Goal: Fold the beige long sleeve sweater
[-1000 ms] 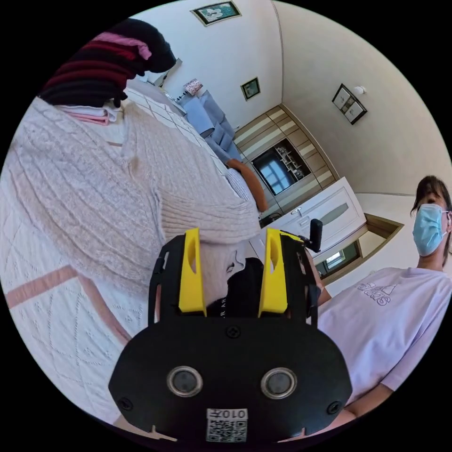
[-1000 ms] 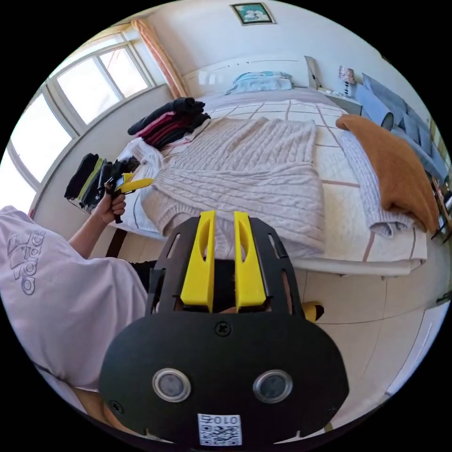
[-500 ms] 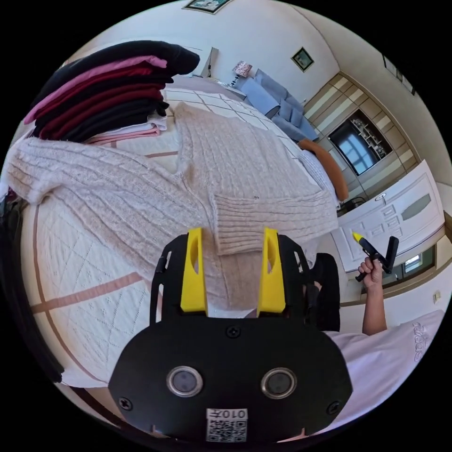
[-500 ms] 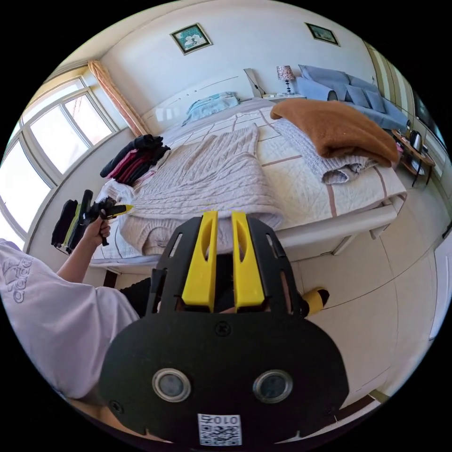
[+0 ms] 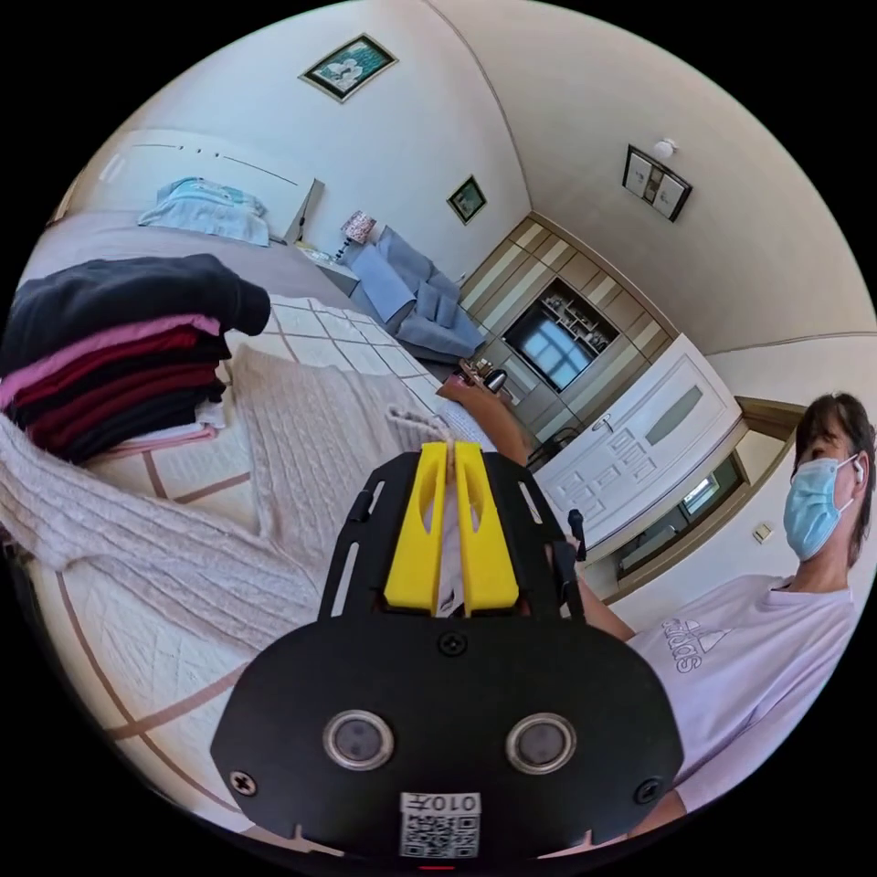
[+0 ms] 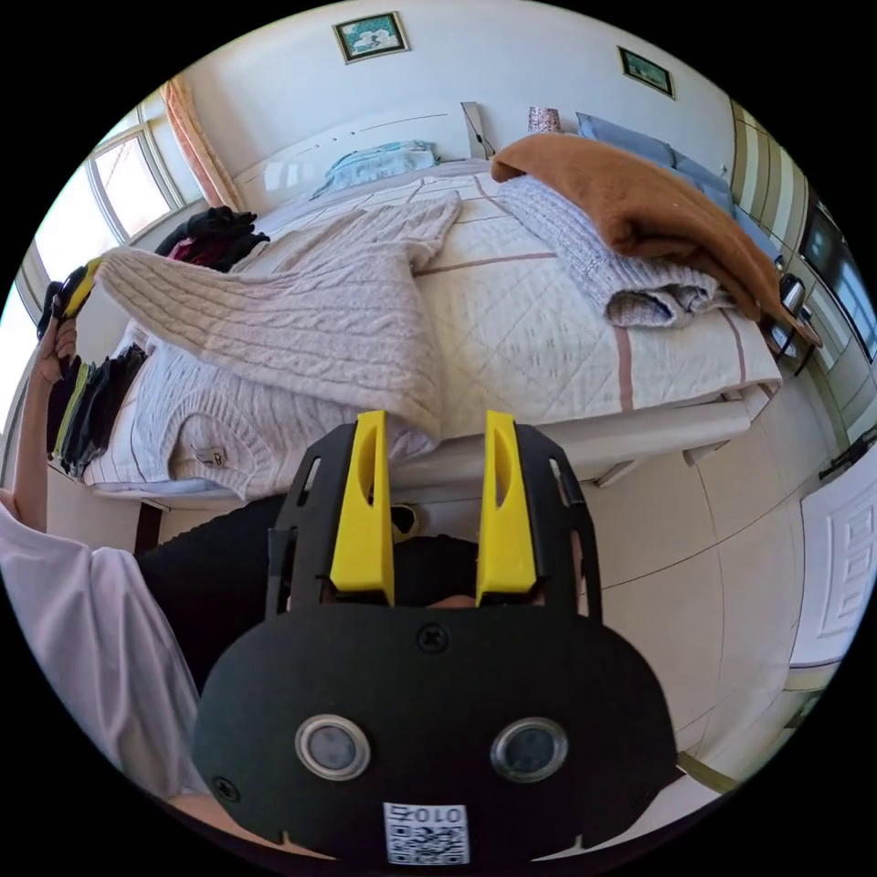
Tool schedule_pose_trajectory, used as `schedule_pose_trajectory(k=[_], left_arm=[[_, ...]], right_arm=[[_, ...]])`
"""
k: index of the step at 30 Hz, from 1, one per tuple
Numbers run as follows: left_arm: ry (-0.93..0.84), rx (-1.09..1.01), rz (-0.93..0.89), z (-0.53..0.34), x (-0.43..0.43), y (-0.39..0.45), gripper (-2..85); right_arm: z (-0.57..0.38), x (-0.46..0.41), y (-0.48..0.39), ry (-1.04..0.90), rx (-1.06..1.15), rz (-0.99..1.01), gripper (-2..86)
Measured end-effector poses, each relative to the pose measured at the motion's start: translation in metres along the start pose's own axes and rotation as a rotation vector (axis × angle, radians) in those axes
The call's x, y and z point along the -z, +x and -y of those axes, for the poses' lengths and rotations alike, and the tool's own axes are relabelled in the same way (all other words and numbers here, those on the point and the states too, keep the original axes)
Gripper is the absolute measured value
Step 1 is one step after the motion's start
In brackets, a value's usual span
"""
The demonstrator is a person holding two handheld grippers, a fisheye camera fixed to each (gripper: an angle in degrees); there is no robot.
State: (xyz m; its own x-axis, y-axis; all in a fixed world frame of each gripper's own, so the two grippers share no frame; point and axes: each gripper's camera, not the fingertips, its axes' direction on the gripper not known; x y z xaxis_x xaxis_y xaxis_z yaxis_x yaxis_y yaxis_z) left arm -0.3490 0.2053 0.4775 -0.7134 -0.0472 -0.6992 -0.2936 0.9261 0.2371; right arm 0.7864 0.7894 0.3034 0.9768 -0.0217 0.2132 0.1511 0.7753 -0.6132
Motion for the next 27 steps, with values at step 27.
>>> schedule_pose_trajectory(k=[27], left_arm=[[-0.308,0.082,0.073,0.051,-0.024,-0.084,0.1]], right_arm=[[0.080,0.009,0.127,-0.139,-0.054,0.411,5.0]])
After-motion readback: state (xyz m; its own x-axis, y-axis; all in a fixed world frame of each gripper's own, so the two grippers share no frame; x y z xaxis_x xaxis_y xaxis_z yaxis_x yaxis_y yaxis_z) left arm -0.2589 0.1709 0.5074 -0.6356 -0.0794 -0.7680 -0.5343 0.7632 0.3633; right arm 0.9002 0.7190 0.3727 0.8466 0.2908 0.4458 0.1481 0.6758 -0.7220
